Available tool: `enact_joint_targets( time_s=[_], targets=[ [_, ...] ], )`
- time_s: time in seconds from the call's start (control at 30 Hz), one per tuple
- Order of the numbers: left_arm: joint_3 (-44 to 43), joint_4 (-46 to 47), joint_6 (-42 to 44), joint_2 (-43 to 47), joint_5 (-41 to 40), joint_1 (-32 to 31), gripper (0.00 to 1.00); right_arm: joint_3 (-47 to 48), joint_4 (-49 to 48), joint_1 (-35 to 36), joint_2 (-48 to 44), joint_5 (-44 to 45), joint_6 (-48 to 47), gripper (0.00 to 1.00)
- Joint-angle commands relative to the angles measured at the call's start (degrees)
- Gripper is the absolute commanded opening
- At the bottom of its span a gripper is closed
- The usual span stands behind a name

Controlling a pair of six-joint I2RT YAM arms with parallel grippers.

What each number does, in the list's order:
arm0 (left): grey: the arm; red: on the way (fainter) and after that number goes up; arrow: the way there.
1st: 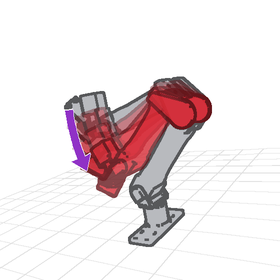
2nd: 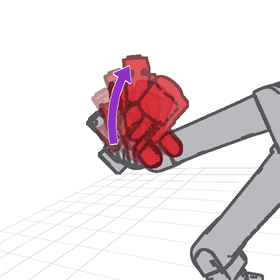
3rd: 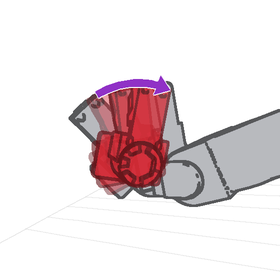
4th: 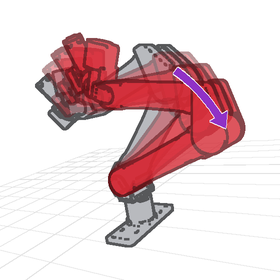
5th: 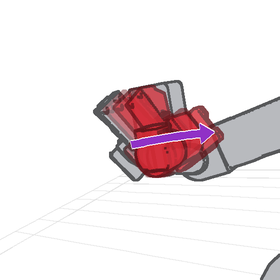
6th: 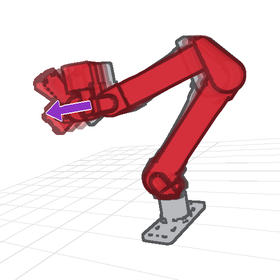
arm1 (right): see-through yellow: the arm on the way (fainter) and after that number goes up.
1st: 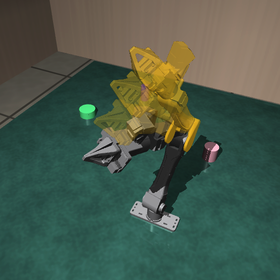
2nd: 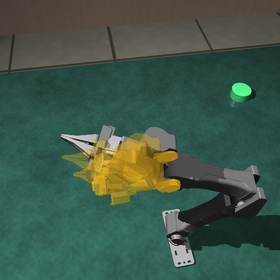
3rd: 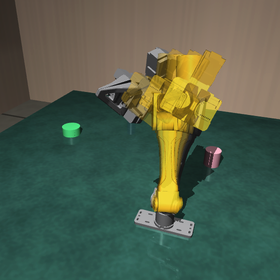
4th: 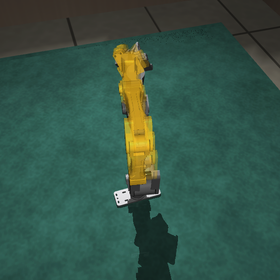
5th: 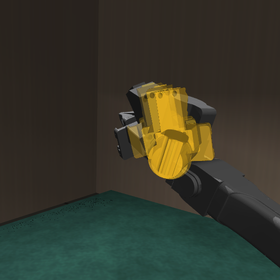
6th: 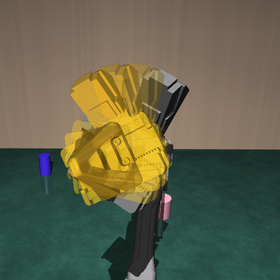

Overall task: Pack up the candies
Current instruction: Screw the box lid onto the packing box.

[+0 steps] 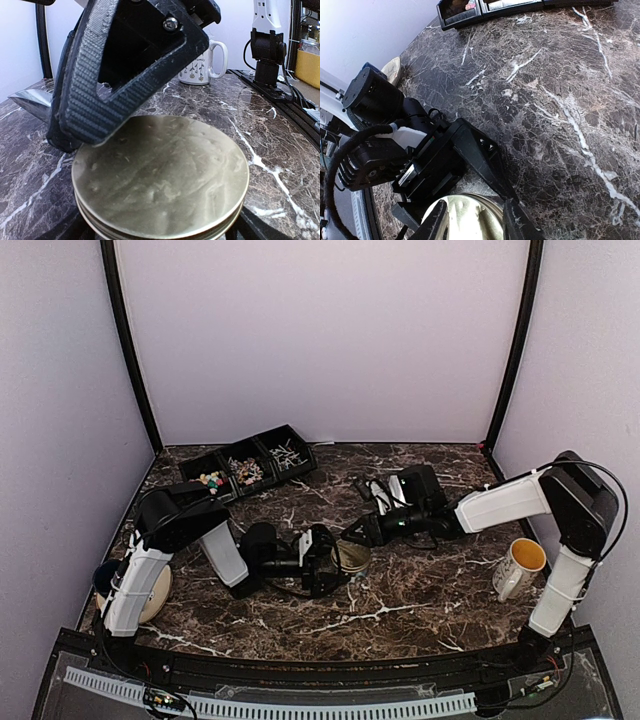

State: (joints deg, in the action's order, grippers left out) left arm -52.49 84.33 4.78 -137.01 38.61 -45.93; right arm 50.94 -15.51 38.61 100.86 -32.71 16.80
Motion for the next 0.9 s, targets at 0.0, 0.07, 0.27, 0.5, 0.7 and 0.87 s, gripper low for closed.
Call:
enact_joint_targets(
  time_s=[0.0, 0.07, 0.27, 0.5, 0.7, 0.87],
  targets=[
    [0.5, -9.9, 1.2, -4.1, -0.7, 0.7, 0.88, -1.1, -2.2, -0.2, -0.1, -1.2, 0.5, 0.36],
    [0.5, -10.0, 1.2, -4.1, -0.8, 0.8, 0.88, -1.5, -2.2, -0.2, -0.2, -1.1, 0.5, 0.35],
    [0.5, -10.1, 1.2, -4.2, -0.9, 0.8, 0.88, -2.3, -1.8, -0.2, -0.8, -0.9, 0.3, 0.32],
    [0.4, -10.1, 1.1, -4.2, -1.2, 0.8, 0.88, -3.7, -1.6, -0.2, -2.2, -0.4, 0.5, 0.28],
    [0.4, -10.2, 1.0, -4.2, -1.2, 0.8, 0.88, -5.0, -1.1, -0.2, -4.0, 0.2, 0.5, 0.27],
    [0.3, -10.2, 1.0, -4.3, -1.3, 0.8, 0.88, -6.0, -0.6, -0.2, -5.2, 0.3, 0.4, 0.27]
  ],
)
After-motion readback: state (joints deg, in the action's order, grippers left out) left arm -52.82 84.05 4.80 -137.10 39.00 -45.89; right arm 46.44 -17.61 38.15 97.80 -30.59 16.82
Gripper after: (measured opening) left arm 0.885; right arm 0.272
